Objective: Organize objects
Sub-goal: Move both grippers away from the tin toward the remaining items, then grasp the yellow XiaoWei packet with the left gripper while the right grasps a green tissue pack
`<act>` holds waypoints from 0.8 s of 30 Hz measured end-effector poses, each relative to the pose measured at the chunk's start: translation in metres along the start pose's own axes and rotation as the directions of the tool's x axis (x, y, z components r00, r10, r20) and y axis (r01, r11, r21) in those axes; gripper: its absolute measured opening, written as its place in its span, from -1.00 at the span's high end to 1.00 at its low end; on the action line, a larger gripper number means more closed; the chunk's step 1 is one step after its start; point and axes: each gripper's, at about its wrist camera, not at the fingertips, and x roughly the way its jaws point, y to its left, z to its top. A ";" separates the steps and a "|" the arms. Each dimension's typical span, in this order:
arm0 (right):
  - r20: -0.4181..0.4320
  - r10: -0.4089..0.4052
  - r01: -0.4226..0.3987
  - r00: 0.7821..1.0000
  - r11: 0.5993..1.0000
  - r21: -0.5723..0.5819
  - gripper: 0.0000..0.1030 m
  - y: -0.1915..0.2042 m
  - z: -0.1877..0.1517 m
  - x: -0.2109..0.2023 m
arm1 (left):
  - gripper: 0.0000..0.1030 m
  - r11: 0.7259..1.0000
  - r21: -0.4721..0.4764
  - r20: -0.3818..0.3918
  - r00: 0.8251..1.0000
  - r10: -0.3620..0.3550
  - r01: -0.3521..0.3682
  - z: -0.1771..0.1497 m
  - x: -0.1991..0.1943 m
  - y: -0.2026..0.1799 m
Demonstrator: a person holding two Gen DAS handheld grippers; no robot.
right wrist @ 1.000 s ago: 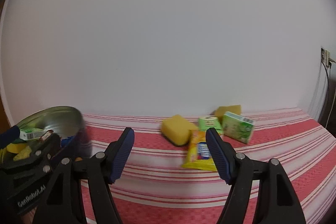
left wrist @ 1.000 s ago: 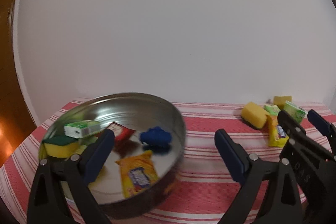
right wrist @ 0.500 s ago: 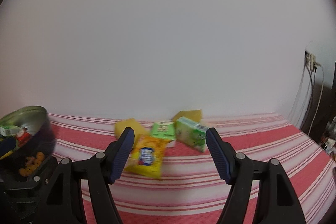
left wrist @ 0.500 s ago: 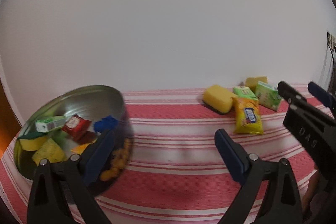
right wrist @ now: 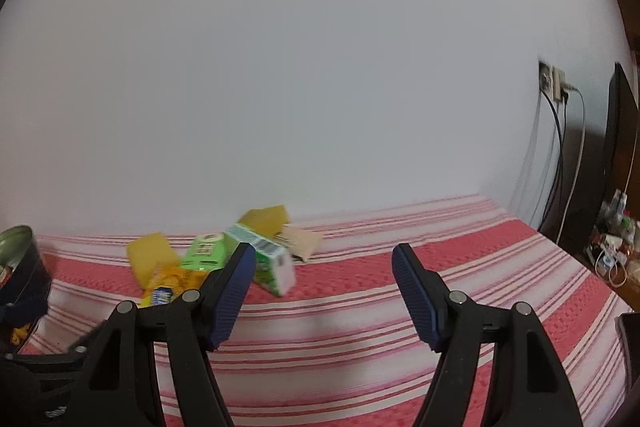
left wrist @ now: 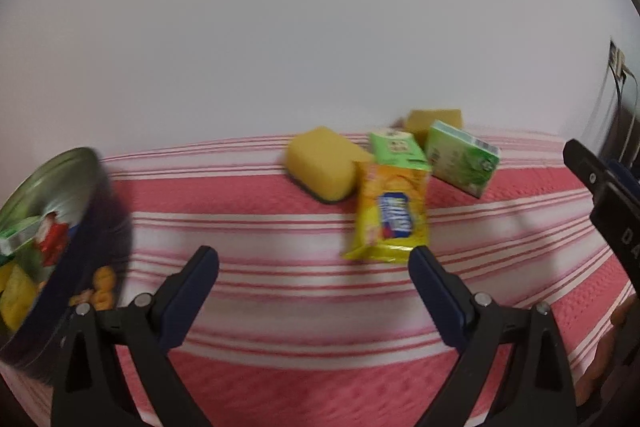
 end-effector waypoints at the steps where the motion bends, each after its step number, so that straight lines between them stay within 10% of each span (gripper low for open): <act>1: -0.007 0.000 0.000 1.000 1.000 0.007 -0.41 -0.003 0.000 0.002 | -0.88 1.000 0.000 -0.013 1.000 -0.011 0.011 0.003 0.006 -0.006; 17: -0.053 0.035 -0.036 0.998 0.999 -0.015 -0.41 -0.001 0.006 0.021 | -0.58 0.997 -0.009 -0.203 0.976 -0.077 0.076 0.020 0.066 -0.049; 24: -0.110 0.109 -0.097 0.988 0.989 0.109 -0.41 -0.018 0.006 0.036 | 0.02 0.995 -0.022 -0.182 0.979 -0.095 0.093 0.020 0.062 -0.047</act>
